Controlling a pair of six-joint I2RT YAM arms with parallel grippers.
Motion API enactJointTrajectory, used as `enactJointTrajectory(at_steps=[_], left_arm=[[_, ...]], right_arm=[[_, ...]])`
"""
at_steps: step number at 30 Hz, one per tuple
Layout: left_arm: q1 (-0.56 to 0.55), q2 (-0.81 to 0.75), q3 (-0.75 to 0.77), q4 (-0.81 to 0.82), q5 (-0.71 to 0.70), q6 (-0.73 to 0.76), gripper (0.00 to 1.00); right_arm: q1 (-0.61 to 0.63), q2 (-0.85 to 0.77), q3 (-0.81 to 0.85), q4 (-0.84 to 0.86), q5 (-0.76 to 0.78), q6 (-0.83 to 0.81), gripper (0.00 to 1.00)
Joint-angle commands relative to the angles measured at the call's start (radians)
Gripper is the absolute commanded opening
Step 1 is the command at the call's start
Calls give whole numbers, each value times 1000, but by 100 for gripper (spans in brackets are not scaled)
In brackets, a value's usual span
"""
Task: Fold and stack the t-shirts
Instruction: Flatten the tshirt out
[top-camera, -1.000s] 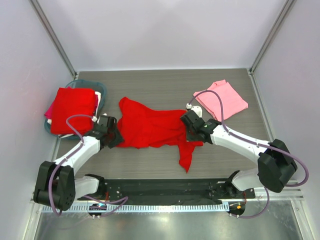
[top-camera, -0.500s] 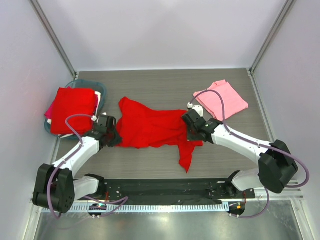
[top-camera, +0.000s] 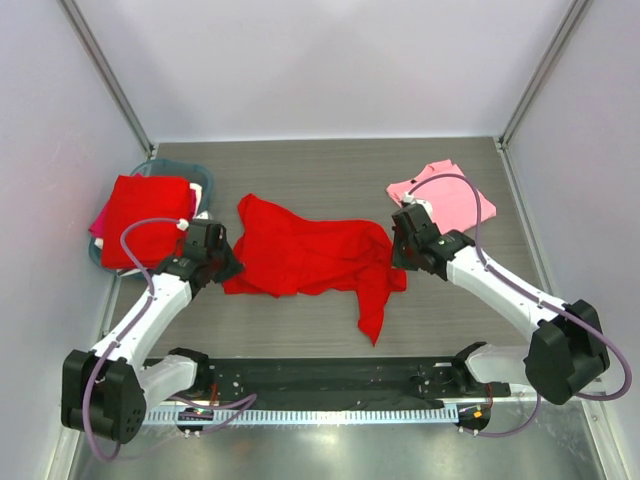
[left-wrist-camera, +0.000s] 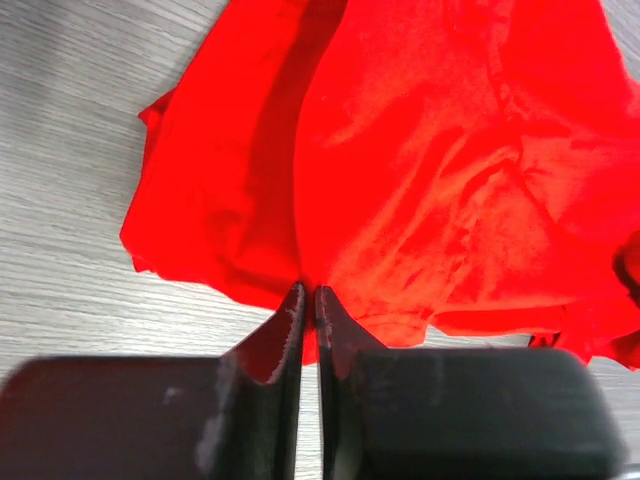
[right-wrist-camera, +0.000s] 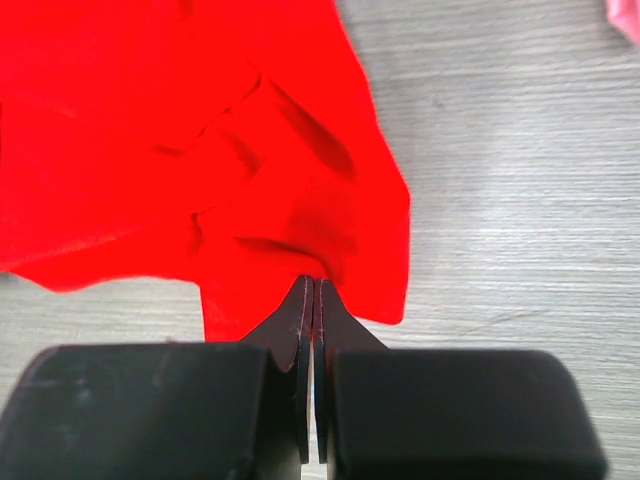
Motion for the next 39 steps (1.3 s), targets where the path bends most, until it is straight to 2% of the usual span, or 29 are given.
enactJointTrajectory(at_steps=[1, 2, 11, 15, 19, 22, 23, 24, 26, 27, 29, 30, 33, 35, 39], left_arm=[[4, -8, 24, -6, 13, 18, 1], [4, 0, 18, 4, 59, 18, 0], [4, 38, -19, 79, 85, -20, 0], [12, 113, 29, 126, 96, -45, 0], [46, 238, 200, 101, 122, -46, 0], [104, 311, 410, 29, 177, -43, 0], [139, 324, 541, 6, 206, -37, 0], [157, 347, 609, -20, 219, -36, 1], [208, 365, 758, -110, 237, -33, 0], [223, 374, 891, -159, 239, -34, 0], [277, 377, 1027, -189, 268, -43, 0], [288, 374, 1138, -193, 286, -43, 0], [306, 336, 1304, -210, 312, -40, 0], [310, 290, 1342, -207, 315, -40, 0], [311, 129, 1343, -187, 286, -51, 0]], right_arm=[[-1, -22, -10, 4, -56, -23, 1], [-1, -20, -13, 9, -61, -23, 1], [-1, -12, -43, 32, -61, -39, 1], [-26, 66, -31, 61, -27, -53, 1], [-67, 141, 67, 81, -26, -73, 1], [-115, 181, 215, 44, -22, -102, 1], [-131, 189, 261, 30, -27, -106, 1], [-162, 201, 358, 15, -42, -117, 1], [-194, 233, 467, -42, -64, -126, 1], [-216, 239, 572, -62, -82, -134, 1], [-228, 252, 721, -108, -91, -142, 1], [-230, 250, 763, -122, -96, -157, 1], [-231, 187, 869, -139, -116, -177, 1], [-230, 166, 892, -137, -136, -185, 1], [-230, -28, 870, -125, -252, -201, 1]])
